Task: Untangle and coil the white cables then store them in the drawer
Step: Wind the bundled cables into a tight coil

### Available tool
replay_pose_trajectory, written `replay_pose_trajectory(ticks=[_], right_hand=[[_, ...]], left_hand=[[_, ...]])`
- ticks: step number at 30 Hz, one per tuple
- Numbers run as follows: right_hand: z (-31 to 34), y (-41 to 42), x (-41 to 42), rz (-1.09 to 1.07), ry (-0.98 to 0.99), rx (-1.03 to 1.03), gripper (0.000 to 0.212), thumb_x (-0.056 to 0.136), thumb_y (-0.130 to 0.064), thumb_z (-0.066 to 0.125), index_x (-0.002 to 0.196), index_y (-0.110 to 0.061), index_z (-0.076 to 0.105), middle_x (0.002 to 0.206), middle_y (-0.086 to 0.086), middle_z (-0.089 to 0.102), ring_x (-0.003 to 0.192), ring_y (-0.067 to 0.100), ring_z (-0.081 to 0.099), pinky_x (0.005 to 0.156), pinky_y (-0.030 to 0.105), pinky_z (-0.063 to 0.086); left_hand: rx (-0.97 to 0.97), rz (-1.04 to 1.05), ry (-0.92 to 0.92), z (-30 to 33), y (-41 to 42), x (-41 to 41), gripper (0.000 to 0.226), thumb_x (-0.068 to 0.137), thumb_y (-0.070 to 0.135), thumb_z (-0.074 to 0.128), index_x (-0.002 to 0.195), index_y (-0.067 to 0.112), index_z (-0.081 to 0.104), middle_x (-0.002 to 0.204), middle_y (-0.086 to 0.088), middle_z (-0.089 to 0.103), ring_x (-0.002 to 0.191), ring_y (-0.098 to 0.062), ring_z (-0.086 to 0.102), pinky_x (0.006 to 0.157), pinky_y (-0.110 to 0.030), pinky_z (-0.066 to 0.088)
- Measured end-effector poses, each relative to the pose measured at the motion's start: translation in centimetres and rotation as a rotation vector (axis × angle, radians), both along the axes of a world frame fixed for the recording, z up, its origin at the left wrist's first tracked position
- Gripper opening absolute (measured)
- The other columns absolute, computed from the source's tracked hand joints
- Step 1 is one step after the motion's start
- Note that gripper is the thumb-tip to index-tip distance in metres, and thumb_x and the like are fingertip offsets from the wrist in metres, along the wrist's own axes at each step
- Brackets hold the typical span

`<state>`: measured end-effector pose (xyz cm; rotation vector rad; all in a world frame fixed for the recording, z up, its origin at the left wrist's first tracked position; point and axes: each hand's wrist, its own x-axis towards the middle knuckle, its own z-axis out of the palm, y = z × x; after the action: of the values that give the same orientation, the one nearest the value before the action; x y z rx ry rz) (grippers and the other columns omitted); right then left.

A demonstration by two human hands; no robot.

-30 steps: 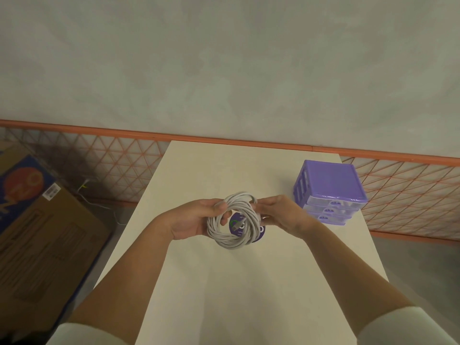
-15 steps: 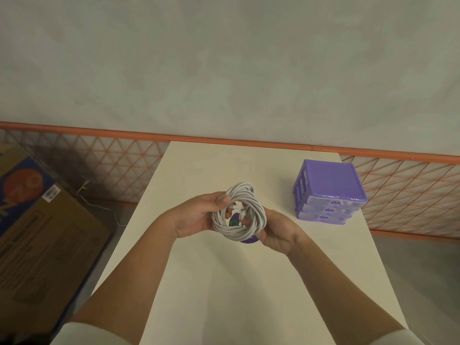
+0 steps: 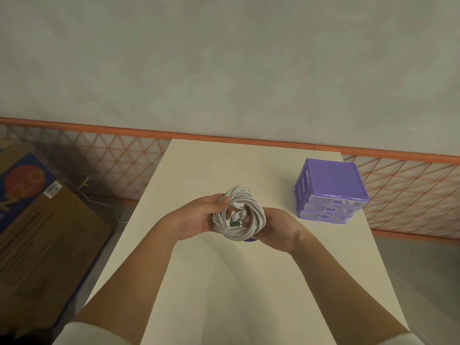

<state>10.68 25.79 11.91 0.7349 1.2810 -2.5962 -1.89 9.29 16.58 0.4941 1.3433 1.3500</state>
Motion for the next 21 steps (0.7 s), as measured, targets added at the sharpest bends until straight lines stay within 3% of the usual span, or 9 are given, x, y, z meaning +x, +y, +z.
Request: replay_pose_trajectory(ticks=[2,4,6,9,13,16,19,21], right_hand=[[0.9,0.2,0.5,0.001,-0.013,0.026,0.044,0.086,-0.016,0.059,0.119,0.013,0.057,0.121,0.023,0.053,0.102,0.032,0.049,0.087,0.038,0.046],[1.4,0.5,0.7,-0.023,-0.018,0.0,0.03,0.093,-0.02,0.046,0.103,0.001,0.066,0.112,0.019,0.059,0.092,0.028,0.058,0.076,0.035,0.051],[1.7,0.8,0.9,-0.005,-0.019,0.004,0.043,0.097,-0.035,0.039,0.102,-0.004,0.069,0.112,0.018,0.062,0.094,0.027,0.061,0.081,0.039,0.052],[1.9,0.9,0.9,0.113,-0.049,0.118,0.069,0.091,-0.065,0.047,0.125,-0.008,0.064,0.125,0.017,0.064,0.107,0.026,0.06,0.1,0.045,0.046],[2.1,0.2,0.4,0.111,-0.13,0.307,0.05,0.078,-0.033,0.079,0.117,-0.004,0.067,0.116,0.018,0.069,0.095,0.025,0.067,0.088,0.044,0.055],[1.7,-0.6,-0.1,0.072,-0.167,0.409,0.036,0.077,-0.015,0.078,0.107,0.002,0.067,0.099,0.019,0.072,0.086,0.026,0.07,0.075,0.042,0.059],[1.5,-1.8,-0.8,-0.057,-0.232,0.565,0.023,0.076,-0.012,0.073,0.094,-0.001,0.064,0.084,0.016,0.072,0.071,0.025,0.07,0.07,0.047,0.062],[1.5,-2.6,-1.2,-0.148,-0.278,0.707,0.021,0.078,-0.015,0.069,0.094,-0.004,0.06,0.075,0.008,0.067,0.061,0.02,0.065,0.065,0.041,0.062]], left_hand=[[0.0,0.021,0.022,0.0,0.2,0.0,0.048,0.091,0.038,0.06,0.125,0.004,0.057,0.108,-0.01,0.053,0.103,-0.023,0.047,0.082,-0.031,0.053],[0.005,0.051,0.063,0.3,0.5,0.1,0.045,0.087,0.041,0.057,0.118,0.008,0.056,0.098,-0.003,0.048,0.098,-0.021,0.041,0.077,-0.026,0.052],[0.0,0.065,0.113,0.1,0.6,-0.1,0.048,0.086,0.043,0.054,0.12,0.008,0.054,0.091,0.0,0.045,0.092,-0.019,0.041,0.075,-0.025,0.052],[-0.028,0.053,0.199,-0.5,0.8,0.1,0.039,0.095,0.039,0.049,0.117,0.008,0.055,0.086,0.003,0.048,0.077,-0.009,0.051,0.073,-0.024,0.051],[-0.055,0.047,0.285,-1.0,1.3,1.0,0.024,0.099,0.034,0.046,0.12,0.024,0.056,0.09,0.012,0.064,0.08,0.003,0.064,0.078,-0.022,0.052],[-0.072,0.091,0.341,-1.5,1.5,1.0,0.019,0.1,0.033,0.046,0.115,0.026,0.055,0.087,0.008,0.059,0.079,-0.001,0.06,0.079,-0.023,0.049],[-0.086,0.131,0.372,-2.0,1.6,1.1,0.024,0.1,0.034,0.047,0.121,0.025,0.053,0.092,0.002,0.055,0.087,-0.008,0.056,0.077,-0.021,0.049],[-0.083,0.172,0.384,-2.1,1.8,1.4,0.025,0.1,0.034,0.047,0.123,0.025,0.051,0.094,0.003,0.055,0.091,-0.008,0.055,0.073,-0.016,0.048]])
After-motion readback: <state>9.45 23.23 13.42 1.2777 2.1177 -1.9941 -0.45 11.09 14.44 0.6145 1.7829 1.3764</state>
